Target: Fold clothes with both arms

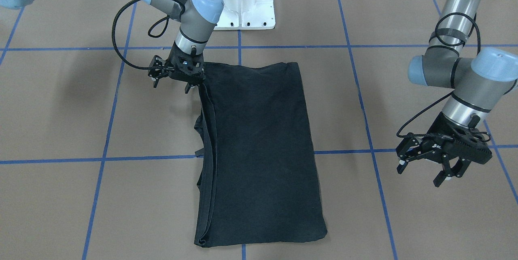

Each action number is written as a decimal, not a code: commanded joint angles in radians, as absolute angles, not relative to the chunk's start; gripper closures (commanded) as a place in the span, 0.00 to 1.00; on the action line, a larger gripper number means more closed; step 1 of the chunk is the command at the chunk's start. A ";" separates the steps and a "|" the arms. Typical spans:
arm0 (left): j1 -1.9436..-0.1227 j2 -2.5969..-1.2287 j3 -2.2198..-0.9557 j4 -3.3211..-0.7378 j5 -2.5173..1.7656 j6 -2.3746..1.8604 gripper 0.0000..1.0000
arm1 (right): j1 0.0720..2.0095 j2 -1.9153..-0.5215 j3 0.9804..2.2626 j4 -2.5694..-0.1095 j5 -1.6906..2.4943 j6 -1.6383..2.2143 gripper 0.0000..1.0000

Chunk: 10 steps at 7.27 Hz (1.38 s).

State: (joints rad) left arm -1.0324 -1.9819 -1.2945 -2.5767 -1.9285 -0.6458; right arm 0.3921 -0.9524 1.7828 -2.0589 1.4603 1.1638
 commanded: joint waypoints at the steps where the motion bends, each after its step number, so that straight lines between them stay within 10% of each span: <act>1: -1.032 -1.982 -1.295 -2.576 -1.930 -0.646 0.00 | 0.403 -0.912 1.787 -2.027 1.460 1.179 0.00; 5: -1.029 -1.982 -1.293 -2.576 -1.930 -0.646 0.00 | 0.408 -0.803 1.551 -1.623 1.460 1.194 0.00; 10: -1.029 -1.982 -1.292 -2.576 -1.930 -0.646 0.00 | 0.399 -0.811 1.532 -1.835 1.470 1.160 0.00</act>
State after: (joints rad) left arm -1.0293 -1.9817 -1.2917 -2.5759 -1.9297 -0.6458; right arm 0.4022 -0.8059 1.5356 -1.8139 1.4686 1.1750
